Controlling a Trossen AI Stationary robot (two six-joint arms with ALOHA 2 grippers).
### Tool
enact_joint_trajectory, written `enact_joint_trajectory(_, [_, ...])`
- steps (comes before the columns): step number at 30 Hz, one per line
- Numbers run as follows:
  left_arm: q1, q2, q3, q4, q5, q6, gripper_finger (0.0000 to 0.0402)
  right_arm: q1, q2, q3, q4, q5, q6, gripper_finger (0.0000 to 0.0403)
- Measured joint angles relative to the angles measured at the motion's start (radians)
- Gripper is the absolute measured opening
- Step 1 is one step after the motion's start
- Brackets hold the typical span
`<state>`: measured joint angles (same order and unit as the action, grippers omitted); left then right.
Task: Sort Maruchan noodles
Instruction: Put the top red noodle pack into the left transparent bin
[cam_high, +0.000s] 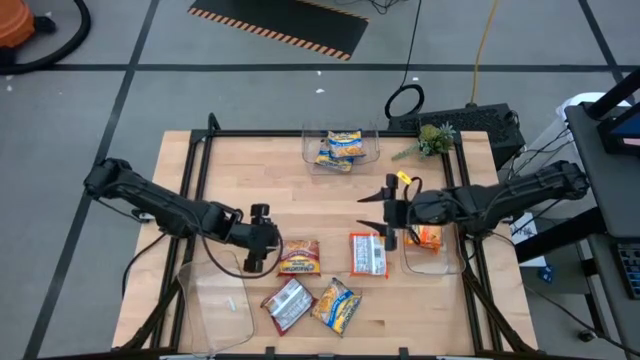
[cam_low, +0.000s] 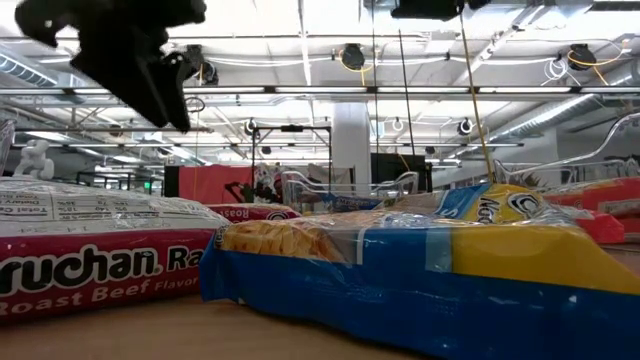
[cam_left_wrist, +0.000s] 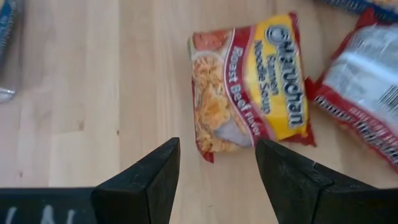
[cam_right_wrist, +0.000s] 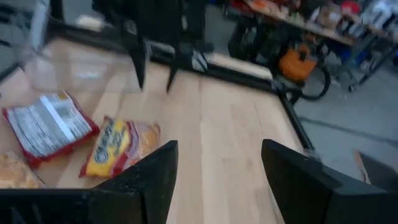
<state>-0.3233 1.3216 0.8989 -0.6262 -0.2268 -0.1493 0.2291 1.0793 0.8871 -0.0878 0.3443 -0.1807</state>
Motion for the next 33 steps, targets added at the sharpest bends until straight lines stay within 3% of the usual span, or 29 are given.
enact_joint_trajectory(16, [0.076, 0.0, -0.259, 0.303, 0.07, 0.095, 0.0217, 0.048, 0.0, 0.0, 0.062, 0.002, -0.031, 0.0226])
enact_joint_trajectory(33, [0.064, 0.0, -0.413, 0.549, 0.073, 0.093, 0.0217, 0.074, 0.0, 0.0, 0.062, -0.003, -0.014, 0.0226])
